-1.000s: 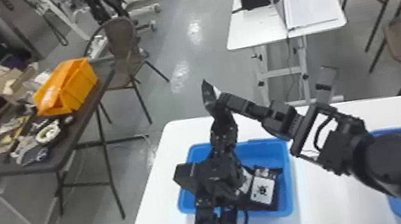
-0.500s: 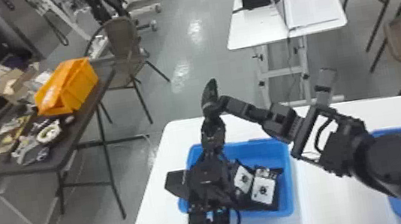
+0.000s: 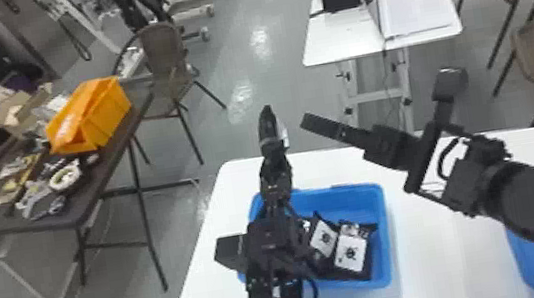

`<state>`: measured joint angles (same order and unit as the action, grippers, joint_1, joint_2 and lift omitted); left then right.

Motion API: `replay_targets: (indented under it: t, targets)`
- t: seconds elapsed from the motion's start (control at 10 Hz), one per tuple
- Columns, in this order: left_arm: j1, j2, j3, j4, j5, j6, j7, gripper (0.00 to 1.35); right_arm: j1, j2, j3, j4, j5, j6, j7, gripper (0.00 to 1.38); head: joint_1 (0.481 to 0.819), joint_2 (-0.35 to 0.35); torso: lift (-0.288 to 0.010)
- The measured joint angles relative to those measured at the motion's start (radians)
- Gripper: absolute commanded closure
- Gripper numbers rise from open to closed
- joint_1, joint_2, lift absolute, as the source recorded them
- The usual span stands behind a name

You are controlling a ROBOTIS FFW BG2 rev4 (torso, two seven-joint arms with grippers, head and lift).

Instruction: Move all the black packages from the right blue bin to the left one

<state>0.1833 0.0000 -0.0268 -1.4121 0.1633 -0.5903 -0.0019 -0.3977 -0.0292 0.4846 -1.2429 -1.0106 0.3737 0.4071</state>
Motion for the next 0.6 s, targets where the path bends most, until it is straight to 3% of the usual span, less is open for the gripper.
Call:
replay_targets:
  t: [0.2, 0.4, 0.6]
  targets:
    - [0.010, 0.000, 0.007, 0.001, 0.002, -0.008, 0.010, 1.22, 0.060, 0.001, -0.136, -0.151, 0.362, -0.061, -0.001, 0.21, 0.679, 0.313, 0.000]
    - [0.019, 0.000, 0.017, 0.001, 0.004, -0.010, 0.010, 1.22, 0.172, -0.002, -0.273, -0.266, 0.650, -0.149, -0.003, 0.22, 0.680, 0.236, 0.000]
    - [0.050, 0.000, 0.033, -0.004, 0.009, 0.000, 0.009, 1.22, 0.323, -0.028, -0.400, -0.316, 0.803, -0.231, -0.028, 0.22, 0.695, 0.156, 0.000]
